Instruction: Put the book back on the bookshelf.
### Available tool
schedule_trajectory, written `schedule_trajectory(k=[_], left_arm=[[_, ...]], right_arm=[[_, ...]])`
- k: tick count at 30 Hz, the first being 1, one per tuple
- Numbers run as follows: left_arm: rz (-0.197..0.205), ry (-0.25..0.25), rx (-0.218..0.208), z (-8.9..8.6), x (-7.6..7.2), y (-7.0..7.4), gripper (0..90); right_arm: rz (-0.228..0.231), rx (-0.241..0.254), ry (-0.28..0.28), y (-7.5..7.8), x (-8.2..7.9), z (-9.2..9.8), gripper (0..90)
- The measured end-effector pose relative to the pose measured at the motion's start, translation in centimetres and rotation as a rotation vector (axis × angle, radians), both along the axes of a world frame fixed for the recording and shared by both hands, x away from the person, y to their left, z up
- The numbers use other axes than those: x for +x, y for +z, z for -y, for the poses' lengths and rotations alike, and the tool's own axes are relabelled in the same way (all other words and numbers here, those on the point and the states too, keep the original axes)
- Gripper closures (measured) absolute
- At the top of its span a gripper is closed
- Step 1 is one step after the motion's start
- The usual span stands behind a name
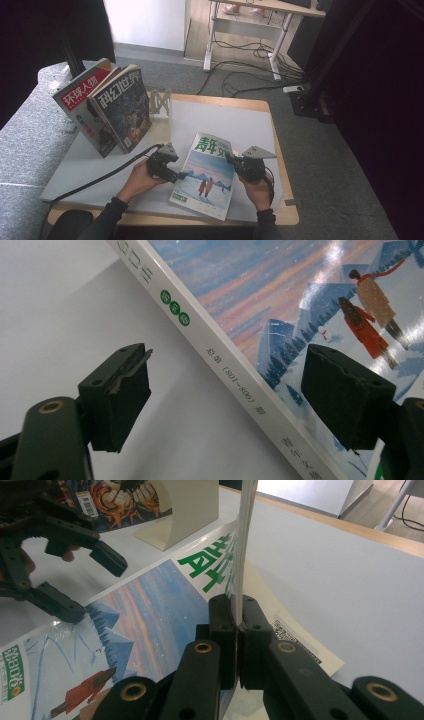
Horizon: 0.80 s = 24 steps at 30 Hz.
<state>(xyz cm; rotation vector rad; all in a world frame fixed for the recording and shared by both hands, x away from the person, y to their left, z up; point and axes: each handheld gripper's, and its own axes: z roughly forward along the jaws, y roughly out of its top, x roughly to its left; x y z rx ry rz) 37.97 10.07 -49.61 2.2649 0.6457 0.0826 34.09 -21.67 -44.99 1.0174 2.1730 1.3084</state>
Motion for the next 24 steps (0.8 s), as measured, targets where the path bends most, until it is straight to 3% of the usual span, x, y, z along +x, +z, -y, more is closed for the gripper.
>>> schedule_trajectory(k=[6, 11, 14, 19, 24], left_arm=[[-0.047, -0.037, -0.036, 0.7, 0.3, -0.4, 20.1], [-0.088, -0.078, -0.041, 1.3, 0.3, -0.7, 20.8], [-0.101, -0.094, -0.047, 1.4, 0.3, -0.8, 24.5], [-0.166, -0.093, -0.057, 1.3, 0.5, -0.8, 31.9], [-0.206, -0.101, -0.049, 1.2, 0.6, -0.7, 38.0]], right_arm=[[0.018, 0.005, 0.005, 0.1, -0.7, 0.4, 85.6], [0.035, -0.009, 0.012, 0.2, -1.0, 0.4, 85.4], [0.038, -0.010, 0.013, 0.2, -1.0, 0.3, 85.4], [0.045, -0.012, 0.017, 0.2, -1.2, 0.3, 85.2], [0.053, -0.015, 0.026, 0.3, -1.3, 0.3, 84.7]])
